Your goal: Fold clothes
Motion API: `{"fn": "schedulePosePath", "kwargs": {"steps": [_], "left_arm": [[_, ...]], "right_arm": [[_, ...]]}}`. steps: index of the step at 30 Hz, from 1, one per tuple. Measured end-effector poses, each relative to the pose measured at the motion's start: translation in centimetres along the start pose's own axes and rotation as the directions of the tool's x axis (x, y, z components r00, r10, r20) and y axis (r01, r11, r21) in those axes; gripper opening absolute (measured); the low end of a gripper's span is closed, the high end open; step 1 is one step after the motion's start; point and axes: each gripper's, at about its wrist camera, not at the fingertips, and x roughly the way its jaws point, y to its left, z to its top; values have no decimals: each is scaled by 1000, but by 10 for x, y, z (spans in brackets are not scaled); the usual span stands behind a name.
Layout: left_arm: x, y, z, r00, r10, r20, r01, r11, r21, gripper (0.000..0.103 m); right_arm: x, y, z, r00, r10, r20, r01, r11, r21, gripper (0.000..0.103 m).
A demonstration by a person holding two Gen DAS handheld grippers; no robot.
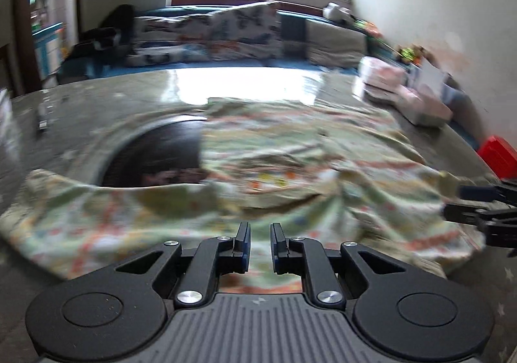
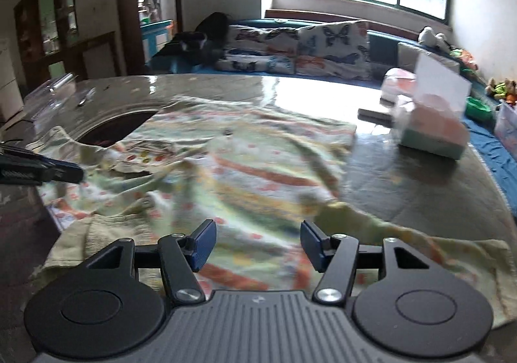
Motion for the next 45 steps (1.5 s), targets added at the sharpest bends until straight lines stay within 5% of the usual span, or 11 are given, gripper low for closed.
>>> {"fn": "schedulePosePath", "kwargs": {"steps": [12,29,37,45], "left_arm": [[5,-46,-24,990,-134,-32,138,977,165,15],[-9,-24,-17,990,-140,8,139,988,73,25],[-32,-26,-24,981,-193,22,190,976,110,29],[-42,-59,-39,959,-284,-3,273,918,288,33]], "right_arm": [[3,14,-19,997,31,-74,-36,997,-63,53],[-19,82,-17,970,234,-71,-244,945,-215,52],[-13,78,-24,972,222,-77,-232,958,-167,14],[-25,33,-18,966,256,-26,-254,965,57,7]]}}
